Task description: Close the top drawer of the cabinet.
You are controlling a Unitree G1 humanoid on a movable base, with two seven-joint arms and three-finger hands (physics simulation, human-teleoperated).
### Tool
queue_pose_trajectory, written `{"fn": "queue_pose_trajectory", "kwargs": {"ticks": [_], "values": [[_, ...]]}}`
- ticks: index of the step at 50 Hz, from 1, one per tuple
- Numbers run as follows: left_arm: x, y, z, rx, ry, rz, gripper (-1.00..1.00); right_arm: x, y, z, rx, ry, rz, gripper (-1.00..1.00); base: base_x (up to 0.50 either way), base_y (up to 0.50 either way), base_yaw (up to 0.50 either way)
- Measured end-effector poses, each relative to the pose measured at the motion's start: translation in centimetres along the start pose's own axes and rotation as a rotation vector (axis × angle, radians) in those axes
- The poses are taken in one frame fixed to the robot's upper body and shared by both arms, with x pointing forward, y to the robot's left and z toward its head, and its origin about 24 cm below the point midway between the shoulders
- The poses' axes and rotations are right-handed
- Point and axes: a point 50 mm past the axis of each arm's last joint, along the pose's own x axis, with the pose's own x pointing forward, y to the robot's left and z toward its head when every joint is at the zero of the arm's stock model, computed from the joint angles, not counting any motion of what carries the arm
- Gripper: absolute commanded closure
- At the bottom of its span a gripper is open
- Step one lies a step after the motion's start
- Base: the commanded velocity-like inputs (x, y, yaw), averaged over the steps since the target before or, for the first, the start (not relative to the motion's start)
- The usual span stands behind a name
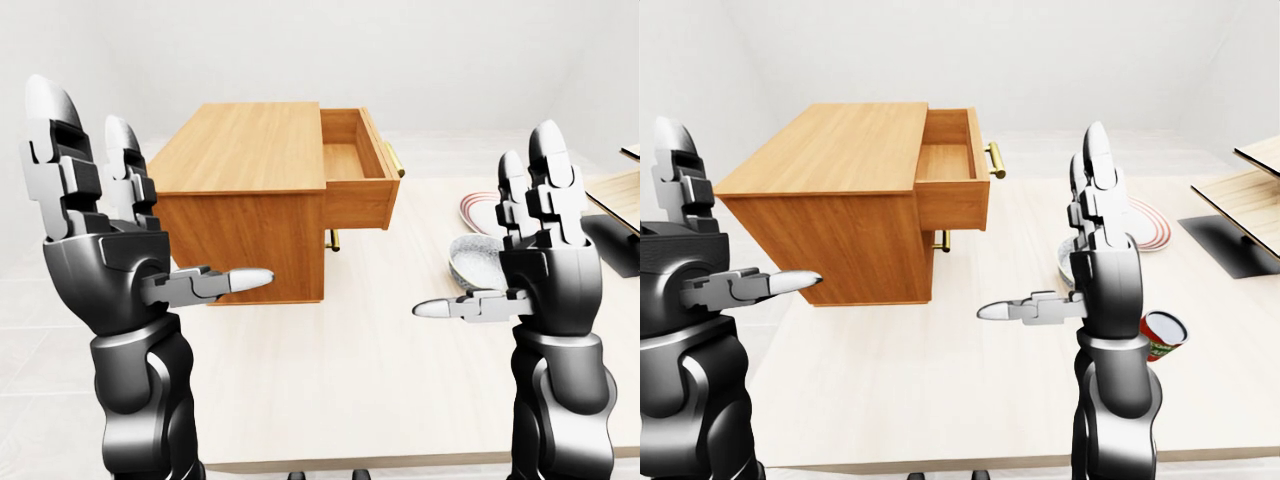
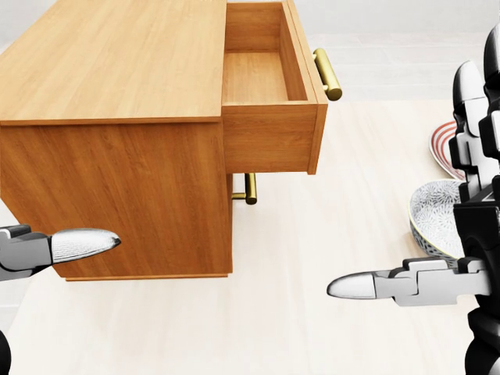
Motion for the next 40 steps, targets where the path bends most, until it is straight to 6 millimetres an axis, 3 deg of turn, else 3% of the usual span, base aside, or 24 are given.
{"fn": "queue_pose_trajectory", "kwargs": {"ticks": [25, 40], "values": [[0.0, -0.3, 0.1, -0.002, -0.007, -0.013, -1.00, -0.1, -0.2, -0.6, 0.006, 0.030, -0.019, -1.00, 0.00, 0.00, 0.00], [-0.3, -0.2, 0.1, -0.002, 0.002, -0.013, -1.00, 0.6, 0.0, -2.3, 0.024, 0.081, -0.039, -1.00, 0.00, 0.00, 0.00]]}}
